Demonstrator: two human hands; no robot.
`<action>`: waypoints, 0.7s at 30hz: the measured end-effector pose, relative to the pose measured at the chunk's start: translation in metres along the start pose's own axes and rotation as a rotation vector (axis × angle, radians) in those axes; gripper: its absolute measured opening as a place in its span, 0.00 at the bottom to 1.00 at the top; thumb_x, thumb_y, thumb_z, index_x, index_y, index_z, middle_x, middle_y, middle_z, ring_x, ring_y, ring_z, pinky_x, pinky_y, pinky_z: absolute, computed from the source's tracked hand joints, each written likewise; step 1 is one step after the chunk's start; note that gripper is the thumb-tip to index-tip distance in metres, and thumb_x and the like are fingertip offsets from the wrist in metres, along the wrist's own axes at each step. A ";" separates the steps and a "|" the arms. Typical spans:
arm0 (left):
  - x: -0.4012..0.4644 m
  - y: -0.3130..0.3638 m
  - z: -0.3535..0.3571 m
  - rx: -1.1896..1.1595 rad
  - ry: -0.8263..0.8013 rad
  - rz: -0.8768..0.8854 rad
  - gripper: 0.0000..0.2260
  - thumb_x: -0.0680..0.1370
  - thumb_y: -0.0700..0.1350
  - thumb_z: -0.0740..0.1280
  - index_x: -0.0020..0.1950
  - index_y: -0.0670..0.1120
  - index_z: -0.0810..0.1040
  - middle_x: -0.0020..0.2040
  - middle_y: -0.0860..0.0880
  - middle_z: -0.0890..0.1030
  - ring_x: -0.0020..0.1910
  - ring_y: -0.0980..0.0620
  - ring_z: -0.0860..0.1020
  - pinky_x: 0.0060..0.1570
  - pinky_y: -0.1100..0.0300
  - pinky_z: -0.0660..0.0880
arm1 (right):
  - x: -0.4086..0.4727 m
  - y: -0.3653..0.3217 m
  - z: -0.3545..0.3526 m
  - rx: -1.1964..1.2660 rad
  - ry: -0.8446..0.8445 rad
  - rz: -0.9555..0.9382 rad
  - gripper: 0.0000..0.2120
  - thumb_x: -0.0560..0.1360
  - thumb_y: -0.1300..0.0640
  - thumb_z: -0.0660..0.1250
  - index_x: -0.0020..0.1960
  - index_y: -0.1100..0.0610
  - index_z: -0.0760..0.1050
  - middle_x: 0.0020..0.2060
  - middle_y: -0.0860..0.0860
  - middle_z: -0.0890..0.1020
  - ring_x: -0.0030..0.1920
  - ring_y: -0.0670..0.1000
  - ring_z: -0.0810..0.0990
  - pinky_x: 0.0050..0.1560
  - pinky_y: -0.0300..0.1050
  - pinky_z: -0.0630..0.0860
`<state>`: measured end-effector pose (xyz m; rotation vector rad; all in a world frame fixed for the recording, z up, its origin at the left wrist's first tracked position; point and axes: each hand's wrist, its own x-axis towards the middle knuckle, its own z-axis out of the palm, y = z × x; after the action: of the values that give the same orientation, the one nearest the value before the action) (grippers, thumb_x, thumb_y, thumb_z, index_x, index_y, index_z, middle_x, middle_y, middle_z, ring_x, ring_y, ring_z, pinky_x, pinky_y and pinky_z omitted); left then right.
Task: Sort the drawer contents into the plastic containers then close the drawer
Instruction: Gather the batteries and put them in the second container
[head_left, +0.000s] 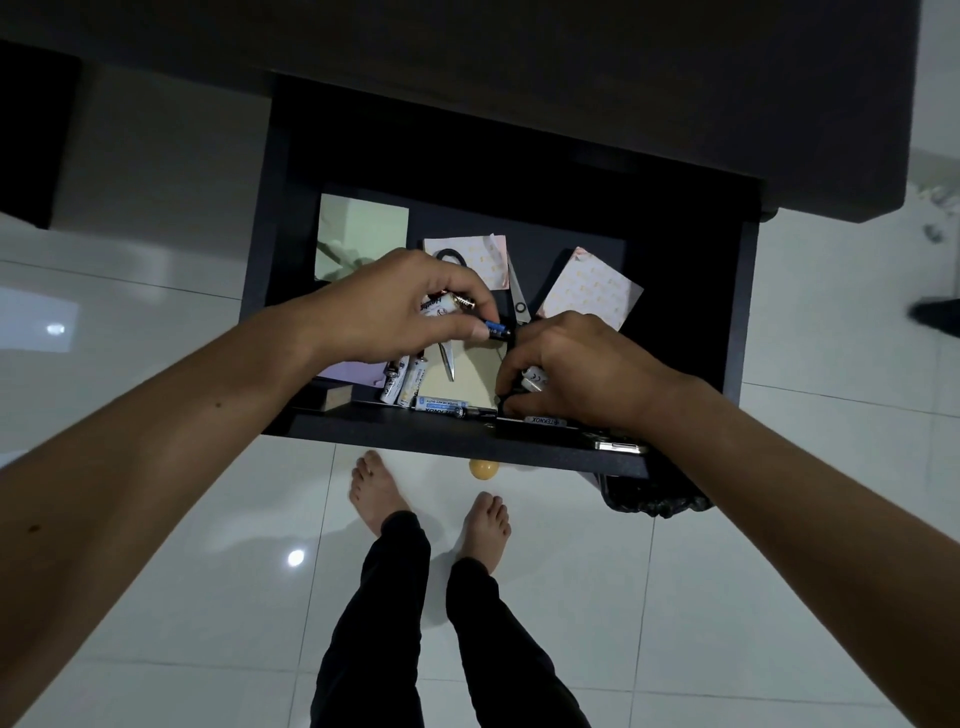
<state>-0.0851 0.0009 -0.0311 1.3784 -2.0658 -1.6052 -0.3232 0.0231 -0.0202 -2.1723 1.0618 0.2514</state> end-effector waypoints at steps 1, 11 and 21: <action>0.000 0.000 0.000 -0.008 0.011 -0.003 0.06 0.80 0.49 0.72 0.57 0.54 0.85 0.53 0.60 0.85 0.53 0.66 0.80 0.56 0.63 0.75 | 0.000 0.001 0.000 0.031 -0.006 0.000 0.06 0.73 0.50 0.77 0.50 0.46 0.86 0.48 0.43 0.83 0.52 0.47 0.81 0.54 0.51 0.78; 0.003 -0.001 -0.002 -0.053 0.069 0.022 0.03 0.82 0.51 0.69 0.56 0.56 0.78 0.46 0.70 0.79 0.45 0.45 0.80 0.46 0.55 0.76 | -0.020 0.014 -0.028 0.743 -0.085 0.174 0.03 0.76 0.58 0.76 0.49 0.55 0.83 0.37 0.53 0.85 0.33 0.53 0.81 0.30 0.47 0.79; -0.001 0.007 0.000 -0.145 -0.010 0.027 0.17 0.86 0.44 0.64 0.72 0.60 0.78 0.46 0.68 0.82 0.39 0.61 0.80 0.40 0.62 0.77 | -0.018 0.013 -0.033 0.964 -0.178 0.181 0.10 0.82 0.58 0.68 0.62 0.55 0.81 0.40 0.53 0.83 0.38 0.64 0.78 0.34 0.45 0.78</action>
<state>-0.0880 0.0017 -0.0249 1.2903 -1.9218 -1.7162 -0.3493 0.0072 0.0053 -1.1742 0.9897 -0.0055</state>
